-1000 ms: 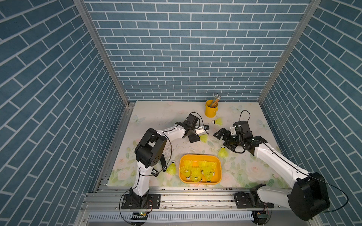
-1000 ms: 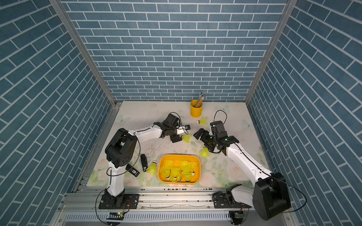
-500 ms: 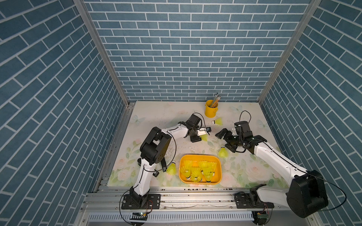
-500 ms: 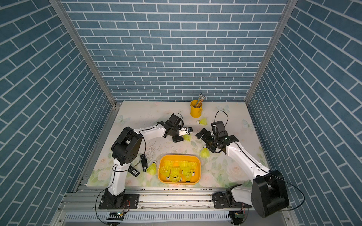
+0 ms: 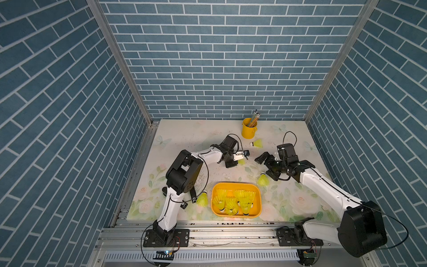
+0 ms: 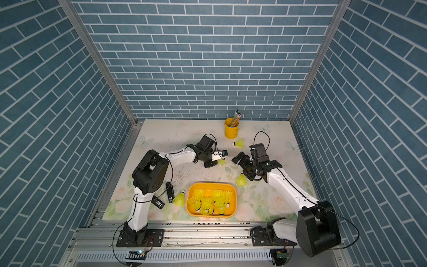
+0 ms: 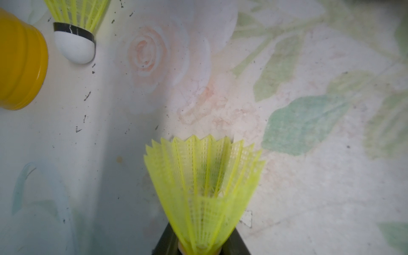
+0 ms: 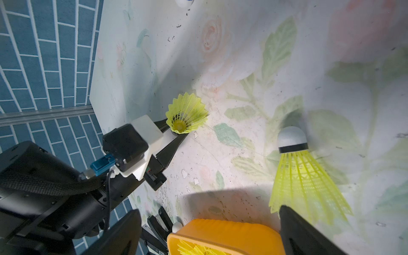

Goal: Put the shuttlecocks into the storage box
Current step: Pick up the shuttlecock at the center of the board, then place the shuttlecock in the storage box.

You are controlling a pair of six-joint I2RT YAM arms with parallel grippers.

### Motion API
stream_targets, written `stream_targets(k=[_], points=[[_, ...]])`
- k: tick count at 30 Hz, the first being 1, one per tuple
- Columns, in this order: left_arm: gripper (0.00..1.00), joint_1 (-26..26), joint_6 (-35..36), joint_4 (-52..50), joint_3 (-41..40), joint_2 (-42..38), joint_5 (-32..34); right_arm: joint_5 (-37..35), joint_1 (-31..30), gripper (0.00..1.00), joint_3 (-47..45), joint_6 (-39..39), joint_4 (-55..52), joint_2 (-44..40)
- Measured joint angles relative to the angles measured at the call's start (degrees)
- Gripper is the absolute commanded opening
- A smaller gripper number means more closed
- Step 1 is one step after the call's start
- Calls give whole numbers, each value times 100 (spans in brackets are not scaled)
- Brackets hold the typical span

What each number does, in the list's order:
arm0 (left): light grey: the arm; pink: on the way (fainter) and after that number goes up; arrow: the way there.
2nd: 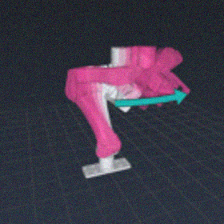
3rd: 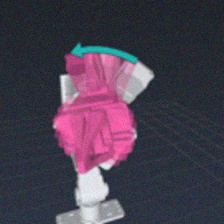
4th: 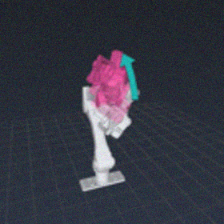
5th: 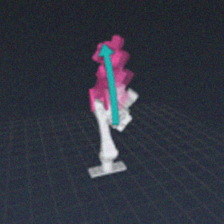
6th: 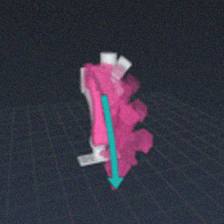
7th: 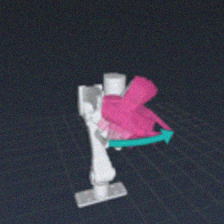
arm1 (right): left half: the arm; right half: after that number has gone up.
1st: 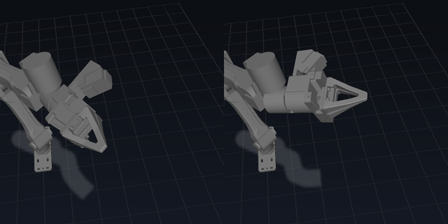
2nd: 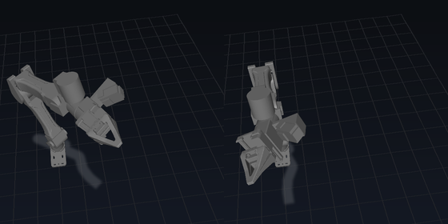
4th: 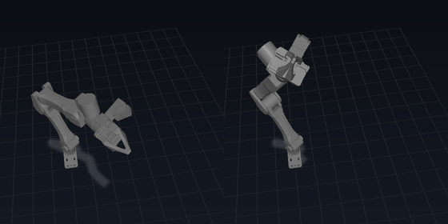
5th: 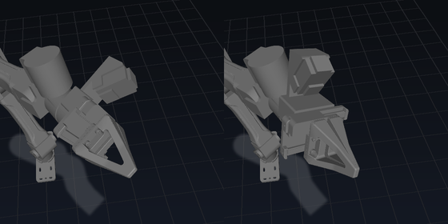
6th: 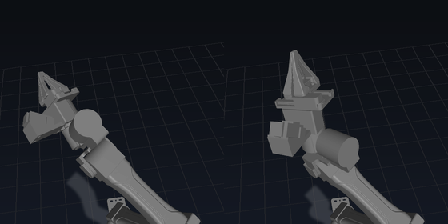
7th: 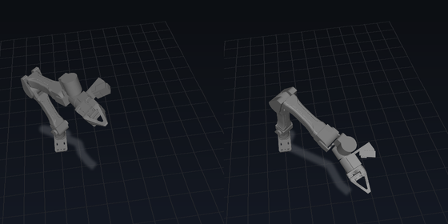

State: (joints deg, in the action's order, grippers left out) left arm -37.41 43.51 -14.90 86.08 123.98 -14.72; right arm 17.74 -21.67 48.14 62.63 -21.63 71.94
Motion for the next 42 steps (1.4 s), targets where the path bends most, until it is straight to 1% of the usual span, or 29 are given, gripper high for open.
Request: stream_targets(k=[4, 9, 14, 18, 21, 24, 28, 30, 34, 36, 39, 42], points=[[24, 0, -269, 214, -341, -210, 50, -74, 0, 100, 0, -61, -9, -94], [24, 4, -907, 184, -669, -623, 234, -254, 0, 100, 15, -463, -103, -295], [23, 4, -1878, 192, -728, -1333, 468, -415, -9, 100, 101, -922, -393, -514], [23, 4, -2702, 212, -1012, -2094, 586, -566, -140, 100, 118, -1178, -599, -634], [23, 4, -3351, 173, -1340, -2658, 656, -682, -442, 100, 214, -1318, -734, -643], [22, 0, -4039, 50, -1714, -3198, 726, -758, -874, 100, 321, -1432, -787, -649], [22, -96, -4913, -221, -2221, -4006, 892, -734, -1357, 100, 367, -1670, -798, -758], [22, -175, -5298, -350, -2452, -4435, 916, -675, -1488, 100, 367, -1805, -793, -868], [21, -461, -6026, -688, -2739, -5128, 1073, -501, -1683, 100, 365, -2059, -796, -1145], [21, -780, -6334, -846, -2791, -5305, 1268, -413, -1777, 100, 337, -2155, -791, -1268], [16, -1377, -6795, -925, -2957, -5519, 1572, -297, -1921, 100, 197, -2275, -785, -1471], [15, -1897, -7278, -914, -3228, -5689, 1847, -223, -2028, 100, -50, -2354, -785, -1663]])
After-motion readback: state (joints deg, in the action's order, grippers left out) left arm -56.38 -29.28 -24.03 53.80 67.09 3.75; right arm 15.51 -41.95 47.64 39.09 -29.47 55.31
